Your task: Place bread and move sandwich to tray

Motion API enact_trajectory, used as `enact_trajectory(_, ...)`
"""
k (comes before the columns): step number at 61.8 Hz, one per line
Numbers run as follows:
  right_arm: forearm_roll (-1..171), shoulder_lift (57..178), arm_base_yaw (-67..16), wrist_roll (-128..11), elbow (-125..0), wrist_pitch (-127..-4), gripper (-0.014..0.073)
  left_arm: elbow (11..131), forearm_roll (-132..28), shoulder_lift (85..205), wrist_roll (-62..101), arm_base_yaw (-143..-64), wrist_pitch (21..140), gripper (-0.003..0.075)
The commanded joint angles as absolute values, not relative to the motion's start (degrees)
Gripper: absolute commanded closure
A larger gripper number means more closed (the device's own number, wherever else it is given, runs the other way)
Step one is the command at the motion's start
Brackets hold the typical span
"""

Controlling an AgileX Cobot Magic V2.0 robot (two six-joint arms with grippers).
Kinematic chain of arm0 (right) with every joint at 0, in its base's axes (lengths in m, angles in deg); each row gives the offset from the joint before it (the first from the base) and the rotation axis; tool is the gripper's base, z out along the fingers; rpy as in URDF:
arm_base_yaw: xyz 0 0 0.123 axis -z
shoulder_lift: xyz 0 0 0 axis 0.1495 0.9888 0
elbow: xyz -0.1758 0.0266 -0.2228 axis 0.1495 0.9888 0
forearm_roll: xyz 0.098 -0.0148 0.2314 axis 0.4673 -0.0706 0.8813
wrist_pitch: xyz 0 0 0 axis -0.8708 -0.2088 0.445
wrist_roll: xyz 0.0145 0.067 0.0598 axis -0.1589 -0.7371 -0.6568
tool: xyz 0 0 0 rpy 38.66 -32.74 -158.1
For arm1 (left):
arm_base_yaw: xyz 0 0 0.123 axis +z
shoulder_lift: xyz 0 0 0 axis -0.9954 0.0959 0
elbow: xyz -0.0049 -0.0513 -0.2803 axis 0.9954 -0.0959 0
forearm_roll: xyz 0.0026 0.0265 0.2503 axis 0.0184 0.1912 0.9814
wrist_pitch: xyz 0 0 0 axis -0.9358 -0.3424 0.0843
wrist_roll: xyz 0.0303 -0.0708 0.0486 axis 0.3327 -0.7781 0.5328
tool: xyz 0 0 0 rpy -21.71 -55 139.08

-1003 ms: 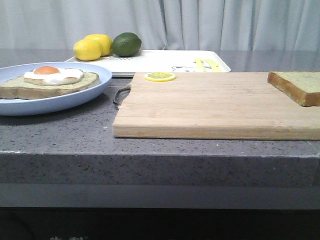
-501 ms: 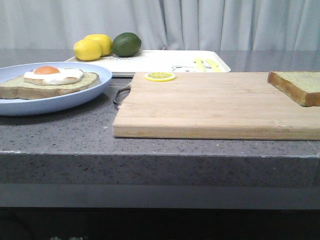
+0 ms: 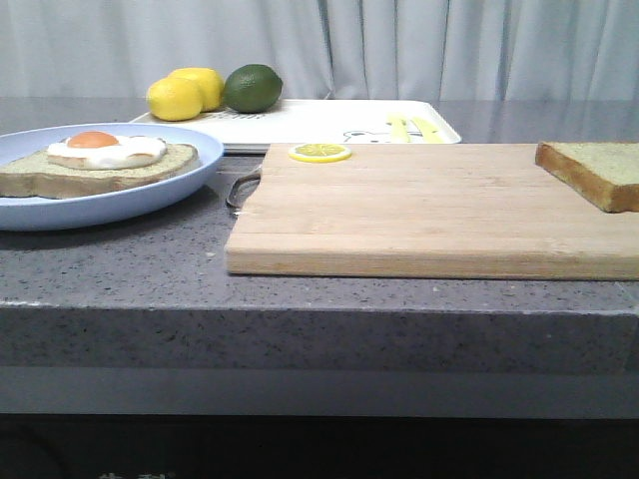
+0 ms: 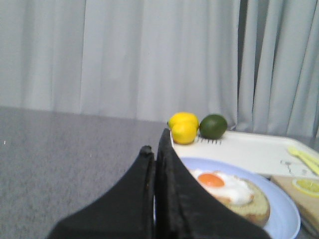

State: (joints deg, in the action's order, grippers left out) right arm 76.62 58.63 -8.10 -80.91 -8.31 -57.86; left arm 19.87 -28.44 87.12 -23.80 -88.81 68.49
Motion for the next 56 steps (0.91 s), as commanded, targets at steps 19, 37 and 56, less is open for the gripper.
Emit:
enact_trajectory(19, 75.96, 68.88, -8.00, -81.00, -36.54, -73.78, 0.0662, 49.80, -29.32, 98.92, -24.37, -88.83, 85.12, 0.0741)
enact_trajectory(37, 75.96, 83.22, -8.00, -81.00, -49.96, -90.86, 0.0662, 61.71, -29.45, 113.62, -24.37, -88.83, 98.97, 0.0741)
enact_trajectory(56, 76.43, 91.41, -8.00, -81.00, -49.88, -94.90, 0.0662, 59.89, -29.45, 122.16, -24.37, -88.83, 100.30, 0.0741)
